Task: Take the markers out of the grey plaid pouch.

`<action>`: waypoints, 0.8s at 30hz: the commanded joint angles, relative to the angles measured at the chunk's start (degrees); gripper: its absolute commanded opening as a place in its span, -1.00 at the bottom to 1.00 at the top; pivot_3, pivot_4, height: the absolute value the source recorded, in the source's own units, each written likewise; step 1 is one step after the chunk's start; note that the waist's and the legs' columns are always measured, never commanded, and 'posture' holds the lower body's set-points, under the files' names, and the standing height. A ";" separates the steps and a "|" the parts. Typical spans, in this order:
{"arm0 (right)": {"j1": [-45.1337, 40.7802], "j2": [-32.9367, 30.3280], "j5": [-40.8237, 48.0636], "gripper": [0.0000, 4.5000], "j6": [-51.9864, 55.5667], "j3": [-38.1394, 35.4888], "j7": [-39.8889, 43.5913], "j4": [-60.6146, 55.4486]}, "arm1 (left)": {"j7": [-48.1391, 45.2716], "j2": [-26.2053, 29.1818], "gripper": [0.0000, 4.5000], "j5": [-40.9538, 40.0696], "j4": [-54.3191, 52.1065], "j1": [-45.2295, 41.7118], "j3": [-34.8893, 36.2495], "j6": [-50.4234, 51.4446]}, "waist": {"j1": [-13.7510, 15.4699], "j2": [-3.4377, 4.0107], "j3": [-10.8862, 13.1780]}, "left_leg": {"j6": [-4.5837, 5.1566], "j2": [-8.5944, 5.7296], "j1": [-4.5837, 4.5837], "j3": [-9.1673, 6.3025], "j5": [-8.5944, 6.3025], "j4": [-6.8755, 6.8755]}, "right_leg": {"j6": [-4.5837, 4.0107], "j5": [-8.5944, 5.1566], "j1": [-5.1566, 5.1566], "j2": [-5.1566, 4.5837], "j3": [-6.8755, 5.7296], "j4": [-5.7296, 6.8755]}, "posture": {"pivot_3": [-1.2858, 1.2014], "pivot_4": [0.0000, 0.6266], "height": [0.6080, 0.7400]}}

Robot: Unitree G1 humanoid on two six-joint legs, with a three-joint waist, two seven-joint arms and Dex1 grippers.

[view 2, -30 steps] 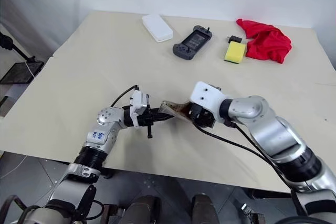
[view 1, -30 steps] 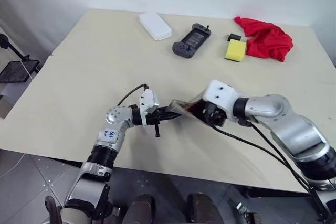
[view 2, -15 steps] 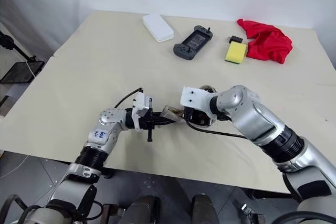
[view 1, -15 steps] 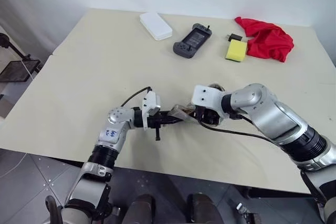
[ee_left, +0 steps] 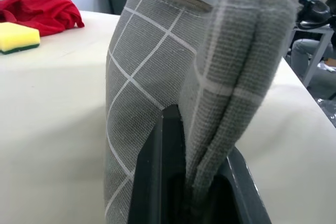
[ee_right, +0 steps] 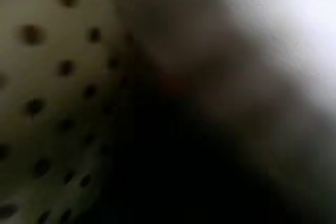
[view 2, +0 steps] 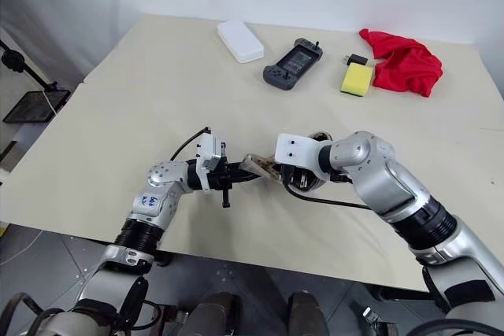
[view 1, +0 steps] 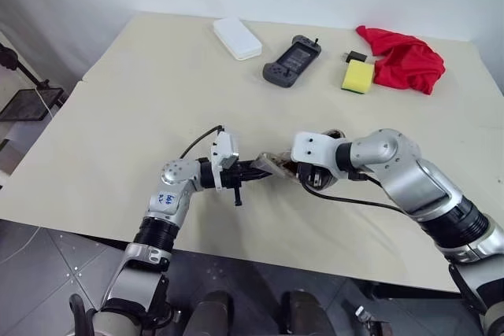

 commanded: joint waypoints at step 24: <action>11.81 -3.64 3.85 -0.72 -23.33 -9.10 7.50 -3.27 | 3.15 0.59 -1.00 -2.68 -4.64 0.07 1.89 6.34 | -0.02 0.00 0.00 | -0.01 0.03 0.01 -0.03 0.01 0.04 | 0.00 0.00 0.07 0.02 -0.03 -0.01 | 0.03 -0.52 1.00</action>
